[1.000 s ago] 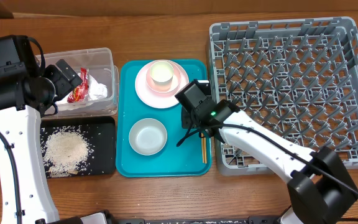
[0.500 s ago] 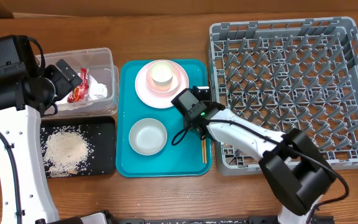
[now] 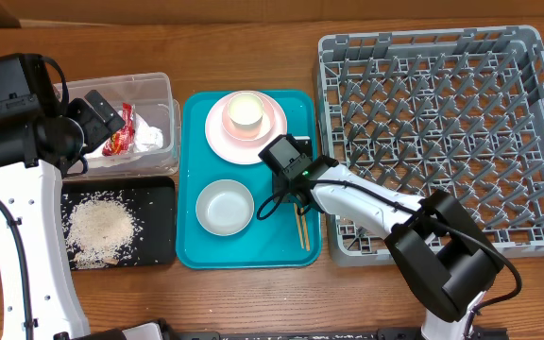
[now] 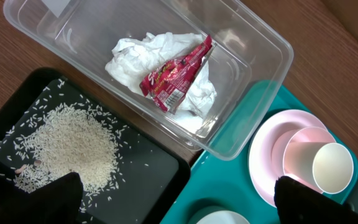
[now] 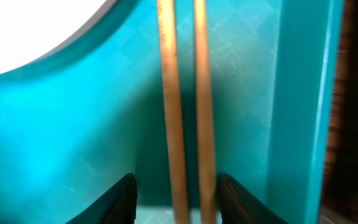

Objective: Sort waste into correct bins and load items into the dishwasher
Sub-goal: 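Move the right gripper to the wooden chopsticks on the teal tray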

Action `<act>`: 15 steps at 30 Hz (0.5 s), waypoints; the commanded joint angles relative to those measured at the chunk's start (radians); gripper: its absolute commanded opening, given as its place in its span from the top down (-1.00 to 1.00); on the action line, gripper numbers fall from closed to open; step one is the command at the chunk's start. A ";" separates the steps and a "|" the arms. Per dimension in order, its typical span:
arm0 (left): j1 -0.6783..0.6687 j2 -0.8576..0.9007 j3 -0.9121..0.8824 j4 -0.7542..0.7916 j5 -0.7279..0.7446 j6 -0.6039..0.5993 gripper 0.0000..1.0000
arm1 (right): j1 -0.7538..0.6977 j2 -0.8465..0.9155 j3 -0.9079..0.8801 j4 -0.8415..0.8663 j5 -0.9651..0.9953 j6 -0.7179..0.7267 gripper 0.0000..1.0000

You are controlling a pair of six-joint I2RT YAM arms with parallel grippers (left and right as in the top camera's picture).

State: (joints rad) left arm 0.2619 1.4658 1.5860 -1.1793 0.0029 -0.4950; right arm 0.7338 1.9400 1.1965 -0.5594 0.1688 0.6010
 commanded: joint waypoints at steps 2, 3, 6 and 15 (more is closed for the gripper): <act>0.004 -0.015 0.018 0.001 -0.013 0.009 -1.00 | 0.002 0.002 0.004 0.008 0.077 -0.010 0.11; 0.004 -0.015 0.018 0.001 -0.013 0.008 -1.00 | 0.002 0.002 0.011 0.008 0.101 -0.039 0.10; 0.004 -0.015 0.018 0.001 -0.013 0.008 -1.00 | 0.002 0.002 0.040 0.006 0.104 -0.113 0.05; 0.004 -0.015 0.018 0.001 -0.013 0.009 -1.00 | 0.018 0.001 0.077 0.007 0.103 -0.187 -0.01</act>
State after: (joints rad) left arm 0.2619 1.4658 1.5856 -1.1793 0.0029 -0.4950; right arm 0.7425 1.9404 1.2453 -0.5549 0.2531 0.4610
